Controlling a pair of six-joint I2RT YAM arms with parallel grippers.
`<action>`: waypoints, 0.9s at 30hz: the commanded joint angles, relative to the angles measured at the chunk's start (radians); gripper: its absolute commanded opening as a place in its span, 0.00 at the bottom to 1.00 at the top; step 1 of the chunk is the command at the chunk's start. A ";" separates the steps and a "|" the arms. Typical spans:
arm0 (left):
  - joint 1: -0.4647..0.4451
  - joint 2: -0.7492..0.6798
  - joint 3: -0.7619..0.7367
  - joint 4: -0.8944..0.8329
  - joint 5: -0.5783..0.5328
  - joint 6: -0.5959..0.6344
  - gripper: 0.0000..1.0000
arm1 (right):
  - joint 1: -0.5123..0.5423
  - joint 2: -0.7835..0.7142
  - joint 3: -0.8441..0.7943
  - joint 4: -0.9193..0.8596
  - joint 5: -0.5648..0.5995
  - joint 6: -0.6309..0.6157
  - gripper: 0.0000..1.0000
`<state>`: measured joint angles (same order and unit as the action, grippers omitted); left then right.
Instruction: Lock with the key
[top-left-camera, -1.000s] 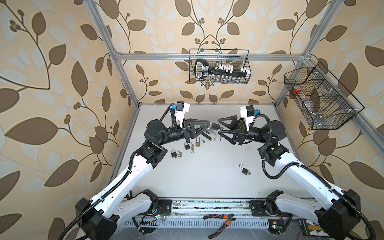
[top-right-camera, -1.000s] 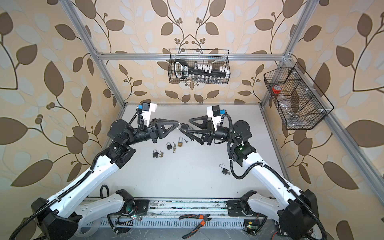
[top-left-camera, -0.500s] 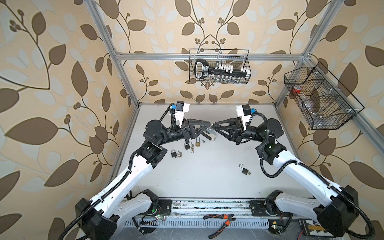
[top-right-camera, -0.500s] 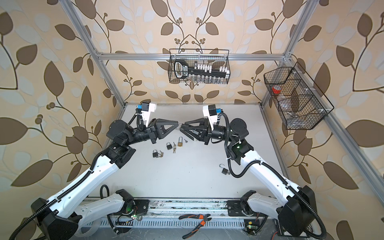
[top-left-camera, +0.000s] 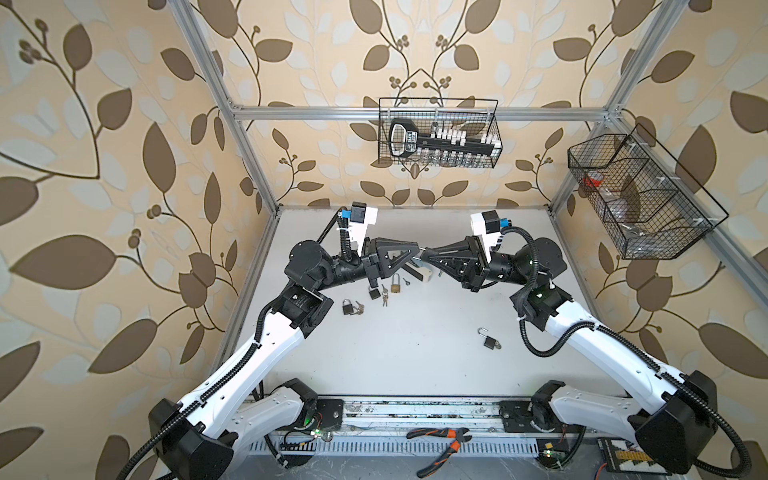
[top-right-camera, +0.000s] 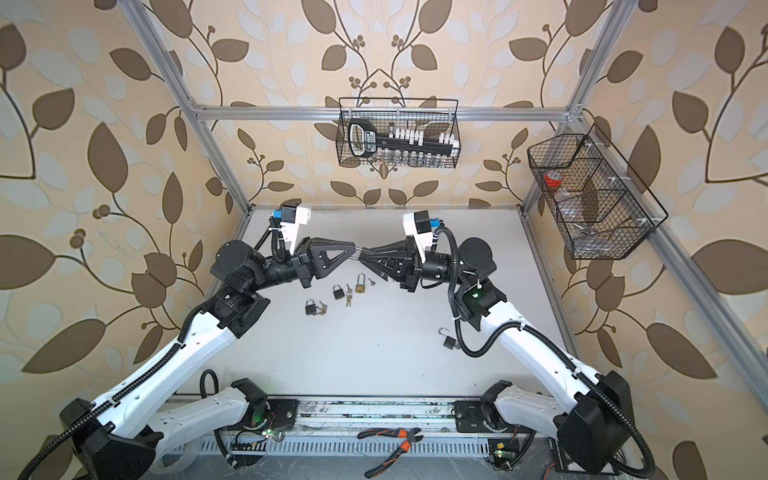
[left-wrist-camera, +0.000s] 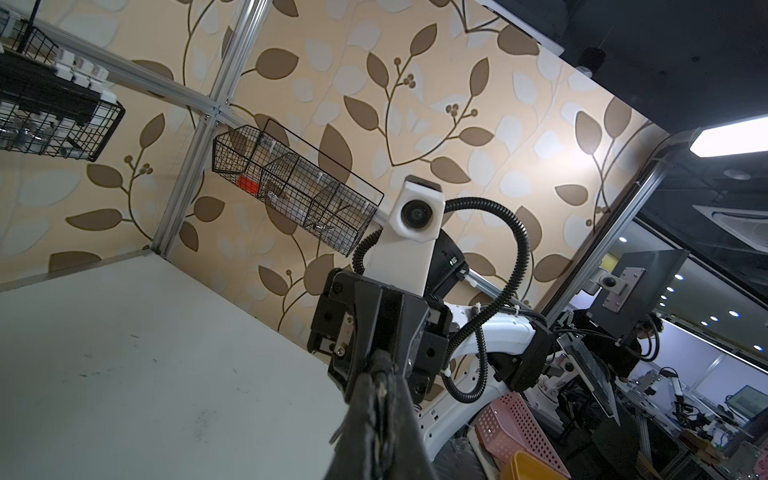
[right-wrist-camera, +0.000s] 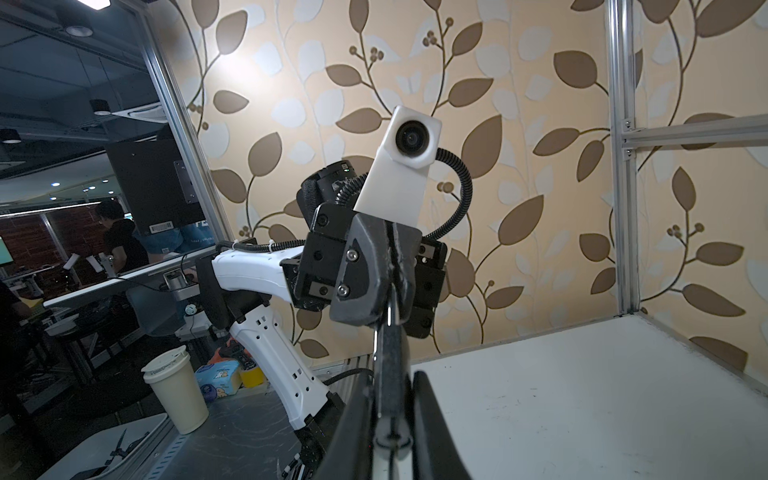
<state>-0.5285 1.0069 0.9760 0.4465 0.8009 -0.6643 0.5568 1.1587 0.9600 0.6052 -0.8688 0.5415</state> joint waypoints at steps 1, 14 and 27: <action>0.005 -0.050 0.024 0.025 0.032 0.095 0.00 | 0.011 -0.012 0.064 -0.052 -0.005 0.096 0.00; 0.004 -0.070 0.101 -0.094 0.111 0.234 0.00 | 0.067 -0.014 0.112 -0.040 -0.047 0.226 0.00; -0.102 -0.012 0.083 -0.207 0.100 0.368 0.00 | 0.132 0.044 0.155 0.060 0.040 0.263 0.00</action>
<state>-0.5518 0.9497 1.0534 0.3065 0.8467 -0.3714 0.6468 1.1687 1.0439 0.5926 -0.8875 0.7856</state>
